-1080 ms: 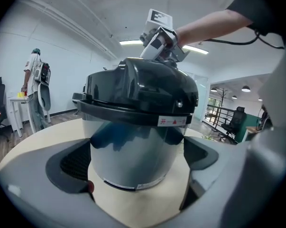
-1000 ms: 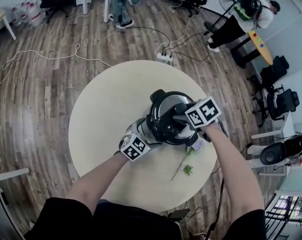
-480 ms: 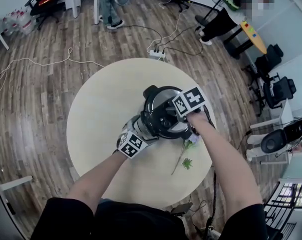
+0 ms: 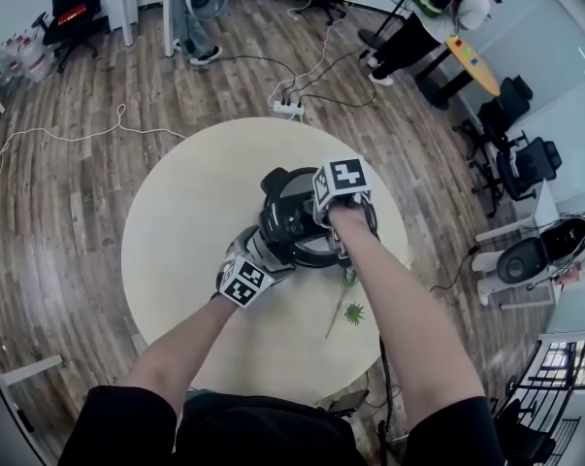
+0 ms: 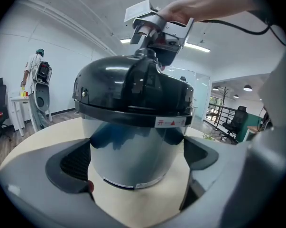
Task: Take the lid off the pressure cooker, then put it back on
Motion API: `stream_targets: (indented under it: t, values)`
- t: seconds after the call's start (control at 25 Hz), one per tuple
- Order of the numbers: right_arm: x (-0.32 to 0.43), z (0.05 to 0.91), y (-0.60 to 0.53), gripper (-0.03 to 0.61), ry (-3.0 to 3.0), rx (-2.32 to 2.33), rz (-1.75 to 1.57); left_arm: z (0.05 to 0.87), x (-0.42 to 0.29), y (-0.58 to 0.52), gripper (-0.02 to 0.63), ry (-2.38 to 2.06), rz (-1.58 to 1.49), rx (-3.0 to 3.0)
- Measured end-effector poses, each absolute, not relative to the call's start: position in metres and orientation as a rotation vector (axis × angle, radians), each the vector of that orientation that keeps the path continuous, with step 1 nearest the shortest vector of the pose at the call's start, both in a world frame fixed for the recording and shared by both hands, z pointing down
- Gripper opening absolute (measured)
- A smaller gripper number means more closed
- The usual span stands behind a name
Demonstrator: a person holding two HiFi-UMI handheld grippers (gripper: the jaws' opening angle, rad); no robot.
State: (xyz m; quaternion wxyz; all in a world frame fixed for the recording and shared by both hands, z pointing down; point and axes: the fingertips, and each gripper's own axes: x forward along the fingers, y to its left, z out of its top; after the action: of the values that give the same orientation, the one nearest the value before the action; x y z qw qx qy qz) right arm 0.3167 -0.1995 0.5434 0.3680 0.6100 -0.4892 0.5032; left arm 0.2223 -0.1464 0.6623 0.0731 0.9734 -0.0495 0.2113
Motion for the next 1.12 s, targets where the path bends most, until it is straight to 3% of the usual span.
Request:
stream_targets:
  t: [1.12]
  values:
    - [0.307,0.517,-0.194,0.285,-1.261,1.505,1.282,0.664,0.22,-0.155,0.589,-0.136,0.681,2.917]
